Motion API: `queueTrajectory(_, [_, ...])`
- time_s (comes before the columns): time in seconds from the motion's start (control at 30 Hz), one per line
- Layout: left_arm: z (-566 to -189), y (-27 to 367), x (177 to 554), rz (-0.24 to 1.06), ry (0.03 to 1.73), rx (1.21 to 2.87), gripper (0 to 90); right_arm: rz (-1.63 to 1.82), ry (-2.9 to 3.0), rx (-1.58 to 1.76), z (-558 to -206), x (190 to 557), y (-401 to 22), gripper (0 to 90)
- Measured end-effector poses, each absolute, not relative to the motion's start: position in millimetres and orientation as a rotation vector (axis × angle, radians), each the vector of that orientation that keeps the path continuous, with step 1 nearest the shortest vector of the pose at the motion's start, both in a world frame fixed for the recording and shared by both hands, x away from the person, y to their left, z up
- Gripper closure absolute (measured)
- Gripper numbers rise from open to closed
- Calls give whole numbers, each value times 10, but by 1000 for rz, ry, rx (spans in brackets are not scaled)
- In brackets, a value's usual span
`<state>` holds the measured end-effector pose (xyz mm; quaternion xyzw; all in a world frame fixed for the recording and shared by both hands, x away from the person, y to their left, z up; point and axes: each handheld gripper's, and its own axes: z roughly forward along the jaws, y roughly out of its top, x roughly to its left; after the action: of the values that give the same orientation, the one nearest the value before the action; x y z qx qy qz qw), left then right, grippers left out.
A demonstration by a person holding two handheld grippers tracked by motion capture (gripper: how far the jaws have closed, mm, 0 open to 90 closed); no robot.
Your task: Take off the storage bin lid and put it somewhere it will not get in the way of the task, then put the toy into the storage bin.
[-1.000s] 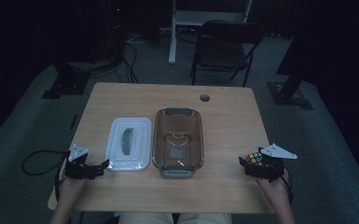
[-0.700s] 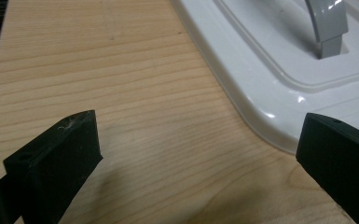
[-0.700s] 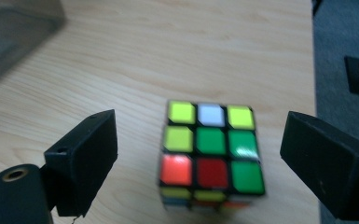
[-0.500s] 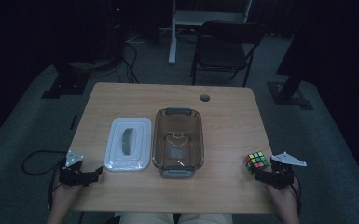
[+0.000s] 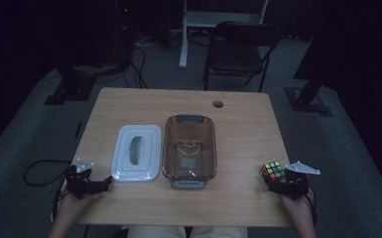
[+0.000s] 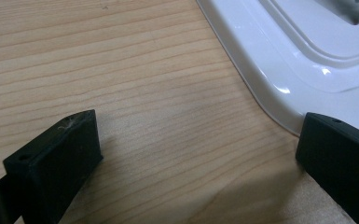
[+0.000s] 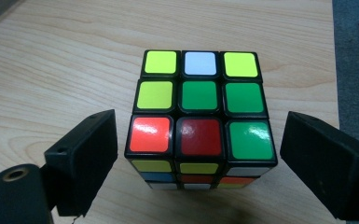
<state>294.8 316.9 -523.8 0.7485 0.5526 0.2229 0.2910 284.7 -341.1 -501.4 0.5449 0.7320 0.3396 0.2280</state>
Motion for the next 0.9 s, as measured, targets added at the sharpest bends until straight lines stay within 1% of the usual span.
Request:
queueTrajectory(0.07, [-5238,3168,2949,595,1475,1994,5,935,2021,1505,-5025,2858,-3406,131])
queueTrajectory(0.37, [-5239,3167,2948,596,1475,1994,5,919,2056,1520,-5083,2878,-3371,149])
queueTrajectory(0.4, [-5239,3168,2948,596,1475,1994,5,927,2062,1517,-5082,2872,-3361,171])
queueTrajectory(0.5, [-5239,3168,2948,596,1475,1994,5,921,2057,1505,-5071,2859,-3346,180])
queueTrajectory(0.53, [-5239,3167,2948,596,1475,1994,5,918,2057,1505,-5065,2853,-3344,212])
queueTrajectory(0.57, [-5239,3167,2948,596,1475,1994,5,917,2050,1507,-5057,2843,-3348,276])
queueTrajectory(0.6, [-5239,3167,2947,596,1475,1993,5,925,2051,1507,-5055,2838,-3351,313])
queueTrajectory(0.77, [-5239,3167,2946,596,1474,1994,5,893,2060,1474,-5040,2826,-3335,335])
queueTrajectory(0.9, [-5239,3167,2944,595,1472,1995,5,889,2077,1477,-5020,2841,-3333,336])
